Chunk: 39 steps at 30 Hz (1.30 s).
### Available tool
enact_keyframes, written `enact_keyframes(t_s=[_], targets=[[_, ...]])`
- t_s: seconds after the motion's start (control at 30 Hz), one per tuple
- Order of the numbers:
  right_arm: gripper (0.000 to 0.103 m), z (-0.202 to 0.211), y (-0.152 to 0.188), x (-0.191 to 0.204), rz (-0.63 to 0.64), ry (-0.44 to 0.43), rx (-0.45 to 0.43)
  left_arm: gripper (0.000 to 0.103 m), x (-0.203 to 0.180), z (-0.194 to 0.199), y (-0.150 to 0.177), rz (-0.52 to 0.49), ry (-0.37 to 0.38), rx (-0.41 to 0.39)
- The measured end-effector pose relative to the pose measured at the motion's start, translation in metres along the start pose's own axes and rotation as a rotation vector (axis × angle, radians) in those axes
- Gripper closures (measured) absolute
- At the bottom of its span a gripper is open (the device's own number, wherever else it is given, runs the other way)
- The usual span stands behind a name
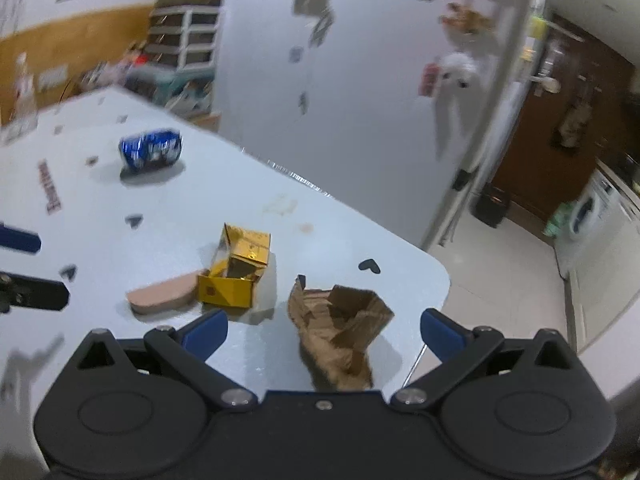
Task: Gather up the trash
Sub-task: 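Grasp the torn brown cardboard with right tool while left tool grasps tan strip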
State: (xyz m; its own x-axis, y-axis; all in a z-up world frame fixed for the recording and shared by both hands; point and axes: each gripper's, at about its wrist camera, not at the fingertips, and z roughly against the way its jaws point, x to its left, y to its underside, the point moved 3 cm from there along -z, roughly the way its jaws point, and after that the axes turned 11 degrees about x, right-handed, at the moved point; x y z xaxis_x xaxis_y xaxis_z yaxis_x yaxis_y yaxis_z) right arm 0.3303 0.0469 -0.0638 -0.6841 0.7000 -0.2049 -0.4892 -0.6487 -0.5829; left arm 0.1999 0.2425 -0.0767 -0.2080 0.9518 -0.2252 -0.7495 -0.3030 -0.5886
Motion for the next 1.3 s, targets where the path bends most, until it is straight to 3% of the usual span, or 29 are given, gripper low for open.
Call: enact_keyframes(t_s=[0.23,0.53,0.77,0.8,0.83,0.87,0.9,0.97,1.17,1.3], targets=[[0.0,-0.05,-0.023,-0.015,0.125,-0.092,0.123,0.0,-0.005,-0.032,-0.01,-0.062,0.018,0.028],[0.0,-0.103,-0.032,-0.028,0.195,-0.187,0.261,0.0,-0.004,-0.066,-0.018,-0.09,0.026,0.088],[0.0,-0.121,-0.031,-0.038,0.185,-0.199,0.295,0.001,-0.002,-0.083,-0.024,-0.083,0.0,0.123],[0.0,-0.12,-0.031,-0.039,0.172,-0.203,0.302,0.004,-0.002,-0.085,-0.025,-0.078,-0.009,0.121],[0.004,-0.121,-0.031,-0.04,0.156,-0.213,0.311,0.009,-0.002,-0.086,-0.026,-0.079,-0.014,0.116],[0.016,-0.12,-0.029,-0.041,0.134,-0.233,0.316,0.013,-0.002,-0.088,-0.027,-0.084,-0.015,0.118],[0.019,-0.119,-0.029,-0.041,0.115,-0.247,0.318,0.02,-0.003,-0.089,-0.028,-0.089,-0.015,0.122],[0.025,-0.114,-0.026,-0.043,0.069,-0.253,0.31,0.024,-0.005,-0.093,-0.029,-0.104,-0.006,0.129],[0.034,-0.097,-0.014,-0.036,-0.004,-0.254,0.285,0.037,-0.017,-0.104,-0.028,-0.185,-0.015,0.13],[0.038,-0.086,-0.006,-0.027,-0.063,-0.266,0.282,0.056,-0.021,-0.106,-0.03,-0.226,-0.043,0.121]])
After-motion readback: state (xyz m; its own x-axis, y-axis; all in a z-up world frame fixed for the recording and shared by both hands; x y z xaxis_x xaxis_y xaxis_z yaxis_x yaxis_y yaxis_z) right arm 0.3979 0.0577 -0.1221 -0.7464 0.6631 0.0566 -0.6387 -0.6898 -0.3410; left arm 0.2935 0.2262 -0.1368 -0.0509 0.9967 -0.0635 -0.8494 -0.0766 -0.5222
